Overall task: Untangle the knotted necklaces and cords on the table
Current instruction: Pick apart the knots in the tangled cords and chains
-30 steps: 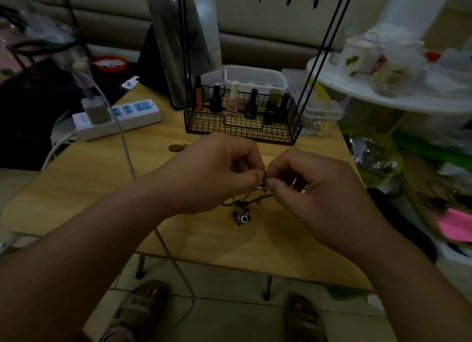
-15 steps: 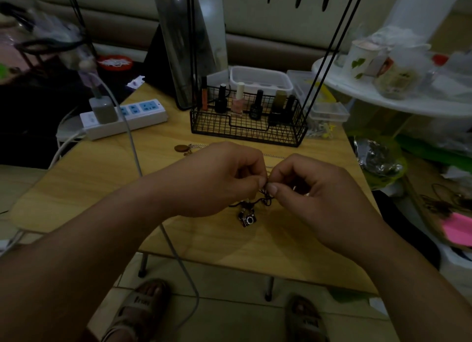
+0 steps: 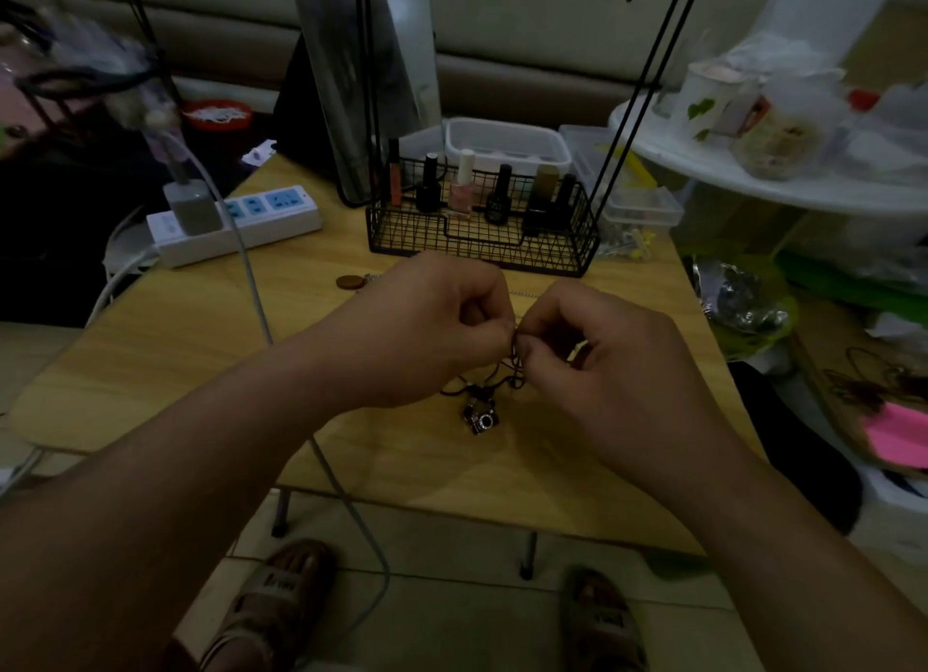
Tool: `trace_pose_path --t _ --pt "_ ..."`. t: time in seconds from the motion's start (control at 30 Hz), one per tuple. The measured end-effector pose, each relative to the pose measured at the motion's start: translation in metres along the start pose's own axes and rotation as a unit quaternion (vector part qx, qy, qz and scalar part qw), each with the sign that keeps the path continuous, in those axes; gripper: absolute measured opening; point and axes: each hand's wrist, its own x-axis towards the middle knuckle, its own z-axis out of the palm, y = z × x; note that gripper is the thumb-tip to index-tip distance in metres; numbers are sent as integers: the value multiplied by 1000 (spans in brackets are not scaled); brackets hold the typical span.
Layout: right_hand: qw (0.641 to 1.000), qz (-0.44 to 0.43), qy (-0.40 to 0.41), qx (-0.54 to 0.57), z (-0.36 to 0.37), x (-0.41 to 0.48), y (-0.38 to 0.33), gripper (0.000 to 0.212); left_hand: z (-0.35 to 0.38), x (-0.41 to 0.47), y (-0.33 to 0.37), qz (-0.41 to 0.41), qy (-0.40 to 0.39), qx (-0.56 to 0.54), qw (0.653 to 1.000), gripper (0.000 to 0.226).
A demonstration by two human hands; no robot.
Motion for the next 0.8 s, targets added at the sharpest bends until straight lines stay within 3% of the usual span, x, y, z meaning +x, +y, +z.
trace_pose_path --t 0.2,0.3,0.57,0.8 --pt "982 37 54 176 -4 -1 -4 10 -2 0 11 -54 -4 -228 972 9" --pt "976 51 45 209 -6 -1 -3 8 1 2 11 -80 -17 -278 957 9" --pt "995 -6 -56 77 -15 -4 4 9 -6 -2 7 -11 -74 -37 997 5" --pt "996 -38 -65 43 -15 -4 2 7 -5 -2 11 22 -61 45 997 3"
